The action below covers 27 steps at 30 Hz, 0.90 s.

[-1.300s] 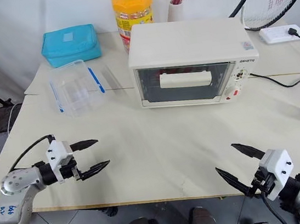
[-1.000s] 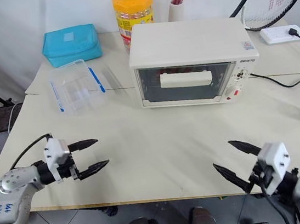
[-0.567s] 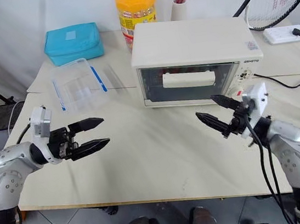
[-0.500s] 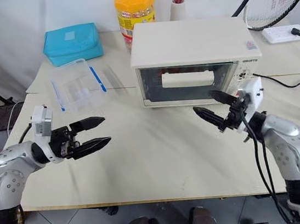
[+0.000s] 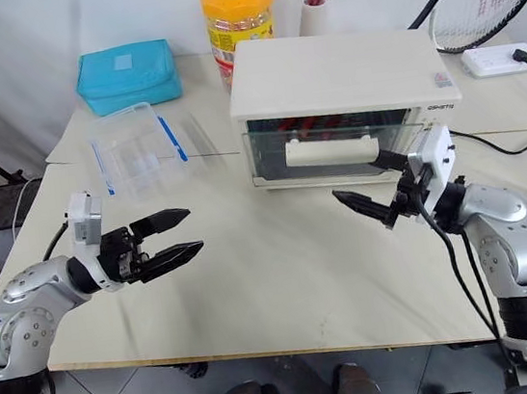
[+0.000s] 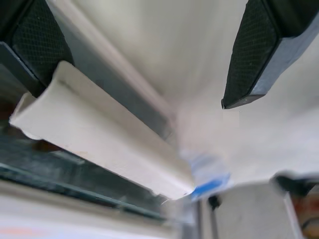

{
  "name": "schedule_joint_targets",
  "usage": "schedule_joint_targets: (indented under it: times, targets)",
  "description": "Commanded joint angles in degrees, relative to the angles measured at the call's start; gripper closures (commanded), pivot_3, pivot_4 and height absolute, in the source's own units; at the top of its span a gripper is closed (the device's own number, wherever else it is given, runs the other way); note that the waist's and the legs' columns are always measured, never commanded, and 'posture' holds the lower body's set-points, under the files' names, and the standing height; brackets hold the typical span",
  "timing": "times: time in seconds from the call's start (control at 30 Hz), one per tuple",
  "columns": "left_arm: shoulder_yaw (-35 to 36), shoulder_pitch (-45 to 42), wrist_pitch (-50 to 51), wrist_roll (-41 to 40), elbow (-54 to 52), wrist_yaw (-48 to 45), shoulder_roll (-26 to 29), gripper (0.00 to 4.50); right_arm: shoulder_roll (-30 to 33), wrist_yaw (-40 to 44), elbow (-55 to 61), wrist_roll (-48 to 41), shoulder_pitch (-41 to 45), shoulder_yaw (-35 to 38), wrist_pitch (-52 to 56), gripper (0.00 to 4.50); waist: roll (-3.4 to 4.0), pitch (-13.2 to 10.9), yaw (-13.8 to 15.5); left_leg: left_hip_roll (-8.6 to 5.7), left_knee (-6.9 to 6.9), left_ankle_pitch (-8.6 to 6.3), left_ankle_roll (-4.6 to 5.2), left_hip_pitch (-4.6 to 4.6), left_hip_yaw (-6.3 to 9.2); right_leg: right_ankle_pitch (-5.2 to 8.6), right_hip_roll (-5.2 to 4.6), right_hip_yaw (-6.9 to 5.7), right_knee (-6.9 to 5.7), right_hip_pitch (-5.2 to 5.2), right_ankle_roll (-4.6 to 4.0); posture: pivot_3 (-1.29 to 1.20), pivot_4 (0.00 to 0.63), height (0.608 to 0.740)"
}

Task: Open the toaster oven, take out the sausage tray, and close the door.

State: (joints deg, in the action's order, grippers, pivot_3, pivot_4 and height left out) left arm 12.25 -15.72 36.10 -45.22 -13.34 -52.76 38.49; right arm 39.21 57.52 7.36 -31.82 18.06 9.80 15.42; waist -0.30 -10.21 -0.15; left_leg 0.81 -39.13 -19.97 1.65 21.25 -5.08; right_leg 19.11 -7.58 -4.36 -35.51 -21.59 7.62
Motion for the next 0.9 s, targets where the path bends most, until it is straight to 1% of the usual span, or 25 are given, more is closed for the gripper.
schedule_joint_targets:
  times: [0.03,0.07,0.13,0.27,0.37,0.4,0.47,0.57,0.63,0.7,0.8,0.9]
  targets:
    - [0.0,-3.4,-1.5,0.3,1.2,0.9,-1.8,0.42,2.4,4.0,2.1,3.3,-2.8,0.0,-6.4,0.00,-0.01,0.0,0.0,0.00,0.00,0.00,0.00,-0.01,-0.01,0.00,0.00,0.00,-0.02,0.00,0.00,0.00,0.150,0.740]
    - [-0.5,-4.7,-2.0,0.8,2.2,1.0,-2.6,0.61,2.7,4.5,1.7,4.4,-3.6,0.1,-8.1,0.00,-0.01,0.0,0.1,0.00,0.00,0.01,-0.01,-0.02,-0.01,0.00,0.02,0.00,-0.02,0.00,0.00,0.00,0.150,0.740]
    - [-1.5,-7.5,-3.5,2.2,4.5,1.2,-4.2,1.19,2.5,4.6,1.0,5.3,-4.4,0.3,-9.7,0.00,-0.01,0.0,0.1,-0.01,-0.03,0.02,-0.01,-0.03,-0.03,0.00,0.02,0.01,-0.03,0.01,0.00,0.00,0.150,0.740]
    - [-3.3,-14.0,-8.1,5.9,10.9,1.4,-8.0,2.52,2.1,4.3,0.0,6.9,-5.2,0.6,-12.6,0.00,-0.03,0.0,0.2,-0.05,-0.07,0.04,0.00,-0.03,-0.04,-0.01,0.02,0.00,-0.05,0.02,0.02,0.00,0.150,0.740]
    - [-5.3,-17.2,-11.0,8.8,15.4,0.5,-10.2,3.44,2.0,4.0,-0.3,7.1,-5.2,0.6,-13.4,0.00,-0.03,0.0,0.2,-0.07,-0.07,0.04,0.01,-0.02,-0.04,-0.01,0.03,-0.02,-0.04,0.02,0.03,0.00,0.150,0.740]
    - [-6.7,-19.1,-13.8,11.3,18.2,1.1,-11.7,3.78,1.9,3.8,-0.4,7.2,-5.3,0.7,-13.6,0.00,-0.03,0.0,0.2,-0.07,-0.07,0.04,0.01,-0.02,-0.04,-0.01,0.03,-0.05,-0.04,0.02,0.03,0.00,0.150,0.740]
    - [-8.7,-23.0,-16.7,13.7,23.4,0.9,-15.2,4.45,1.8,3.7,-0.6,7.4,-5.7,0.7,-14.1,0.00,-0.06,0.0,0.6,-0.08,-0.08,0.05,0.01,-0.01,-0.04,-0.01,0.04,-0.09,-0.04,0.02,0.03,0.00,0.150,0.740]
    - [-11.2,-26.4,-20.9,17.9,28.9,0.4,-17.9,4.48,1.6,3.3,-0.6,7.6,-6.0,0.6,-14.4,0.00,-0.09,-0.1,1.0,-0.11,-0.13,0.06,0.05,0.01,-0.07,-0.03,0.03,-0.09,-0.03,0.03,0.07,0.00,0.150,0.740]
    - [-11.9,-29.6,-23.6,19.9,34.1,2.4,-21.4,4.48,1.4,2.8,-0.1,7.7,-6.4,0.5,-14.4,0.00,-0.11,-0.1,1.1,-0.11,-0.12,0.06,0.05,0.01,-0.08,-0.04,0.04,-0.10,-0.02,0.02,0.07,0.00,0.150,0.740]
    - [-12.5,-31.5,-25.6,21.7,37.5,3.1,-23.6,4.48,1.2,2.4,0.3,7.7,-6.9,0.4,-14.5,0.00,-0.12,-0.1,1.3,-0.10,-0.12,0.06,0.05,0.02,-0.08,-0.04,0.05,-0.14,-0.02,0.02,0.07,0.00,0.150,0.740]
    - [-12.9,-32.5,-27.3,22.8,39.8,2.6,-25.8,4.48,1.2,1.6,1.2,7.8,-8.6,0.9,-14.6,0.00,-0.13,-0.1,1.4,-0.10,-0.12,0.06,0.05,0.02,-0.09,-0.04,0.05,-0.14,-0.02,0.02,0.07,0.00,0.150,0.740]
    - [-14.8,-30.9,-28.2,24.0,39.2,-0.9,-25.9,4.48,0.9,-0.5,2.5,8.2,-12.7,2.6,-15.1,0.00,-0.13,-0.1,1.6,-0.10,-0.11,0.06,0.06,0.02,-0.09,-0.04,0.04,-0.17,-0.01,0.02,0.07,0.00,0.150,0.740]
